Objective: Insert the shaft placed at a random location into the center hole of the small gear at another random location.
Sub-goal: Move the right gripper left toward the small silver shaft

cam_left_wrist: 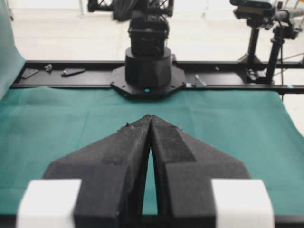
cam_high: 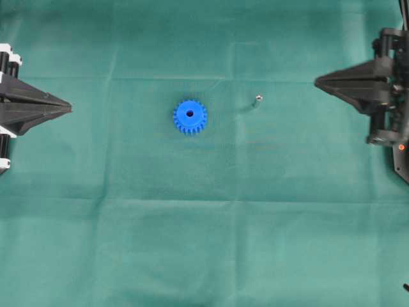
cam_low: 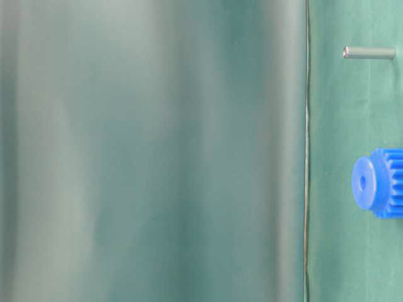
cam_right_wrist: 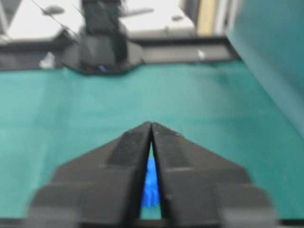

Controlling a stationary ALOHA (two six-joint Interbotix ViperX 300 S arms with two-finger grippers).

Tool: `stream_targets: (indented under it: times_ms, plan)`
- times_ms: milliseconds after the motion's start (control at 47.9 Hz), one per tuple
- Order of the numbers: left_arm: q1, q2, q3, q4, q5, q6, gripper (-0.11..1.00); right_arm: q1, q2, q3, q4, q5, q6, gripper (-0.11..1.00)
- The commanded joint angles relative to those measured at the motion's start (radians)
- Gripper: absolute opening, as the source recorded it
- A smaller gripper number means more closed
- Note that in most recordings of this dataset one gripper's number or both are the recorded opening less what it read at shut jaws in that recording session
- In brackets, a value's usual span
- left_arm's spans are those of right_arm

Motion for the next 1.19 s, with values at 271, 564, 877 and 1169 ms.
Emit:
stream_targets:
  times_ms: [271,564,877,1169]
  plan:
    - [-0.003,0.012,-0.026,0.003,0.009,-0.005,0.00,-0.069,0.400,0.015,0.002,-0.291,-0.041,0.84]
    - [-0.003,0.014,-0.023,0.003,0.015,-0.005,0.00,-0.100,0.690,-0.002,0.054,-0.463,-0.041,0.84]
    - [0.002,0.015,-0.021,0.003,0.026,-0.003,0.00,-0.101,0.839,-0.029,0.063,-0.511,-0.025,0.83]
    - [0.002,0.015,-0.021,0.003,0.040,-0.003,0.00,-0.101,0.891,-0.052,0.063,-0.511,-0.012,0.83]
